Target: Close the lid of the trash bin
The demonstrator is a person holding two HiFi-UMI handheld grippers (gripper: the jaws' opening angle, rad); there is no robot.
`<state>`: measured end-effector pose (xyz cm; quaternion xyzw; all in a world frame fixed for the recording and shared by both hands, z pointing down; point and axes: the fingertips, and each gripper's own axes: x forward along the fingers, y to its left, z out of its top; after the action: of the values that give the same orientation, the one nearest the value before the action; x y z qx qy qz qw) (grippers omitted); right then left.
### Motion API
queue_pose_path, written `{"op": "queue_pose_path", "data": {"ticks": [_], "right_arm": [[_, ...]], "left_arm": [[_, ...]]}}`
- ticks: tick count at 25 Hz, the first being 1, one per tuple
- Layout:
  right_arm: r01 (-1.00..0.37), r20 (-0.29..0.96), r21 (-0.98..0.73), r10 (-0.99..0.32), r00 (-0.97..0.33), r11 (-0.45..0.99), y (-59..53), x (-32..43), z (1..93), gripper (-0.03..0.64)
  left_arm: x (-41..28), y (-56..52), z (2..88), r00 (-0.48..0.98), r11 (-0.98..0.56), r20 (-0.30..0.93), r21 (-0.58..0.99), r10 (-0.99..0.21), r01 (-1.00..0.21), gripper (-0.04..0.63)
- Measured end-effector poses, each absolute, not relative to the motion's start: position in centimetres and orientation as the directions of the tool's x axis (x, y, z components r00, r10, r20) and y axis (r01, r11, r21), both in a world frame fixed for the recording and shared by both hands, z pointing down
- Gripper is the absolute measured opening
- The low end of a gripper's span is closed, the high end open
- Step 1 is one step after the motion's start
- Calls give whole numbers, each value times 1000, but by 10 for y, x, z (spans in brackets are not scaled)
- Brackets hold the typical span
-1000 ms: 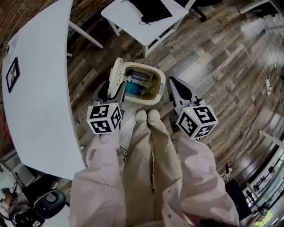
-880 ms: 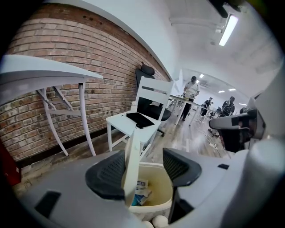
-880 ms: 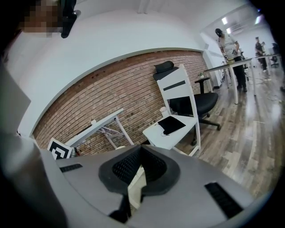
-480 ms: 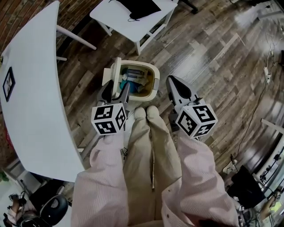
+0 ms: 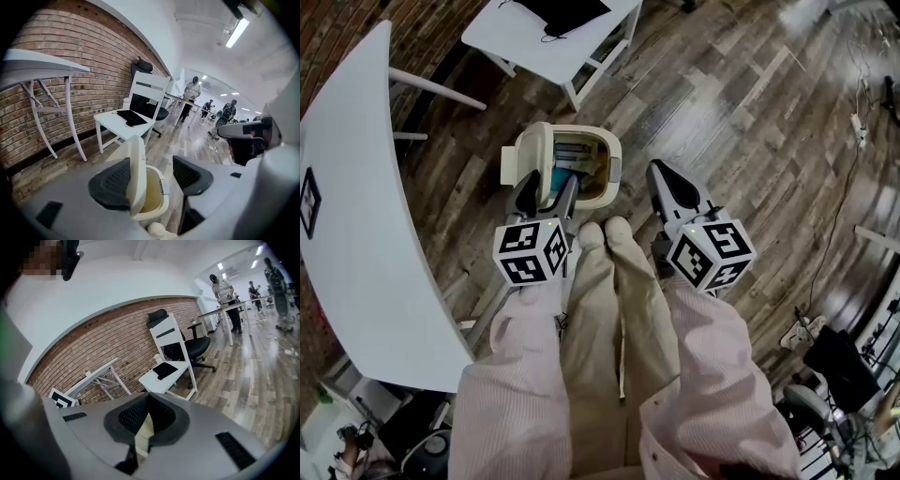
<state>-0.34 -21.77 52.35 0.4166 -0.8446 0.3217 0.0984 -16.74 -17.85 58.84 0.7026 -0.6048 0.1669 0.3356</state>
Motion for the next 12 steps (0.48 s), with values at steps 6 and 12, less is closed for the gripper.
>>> {"op": "queue_pose_path", "data": {"ticks": [6,12], "right_arm": [[-787,445,-465,-662,-603,405,-213,17,529,3],[-802,462,-474,-673,-578,363,-203,31,541,3]], "left_arm": [[-147,-180,599,254,-61,644,306,-722,-950,273],[-131,-180,614,292,-70,648,346,-703,-936,261]]}}
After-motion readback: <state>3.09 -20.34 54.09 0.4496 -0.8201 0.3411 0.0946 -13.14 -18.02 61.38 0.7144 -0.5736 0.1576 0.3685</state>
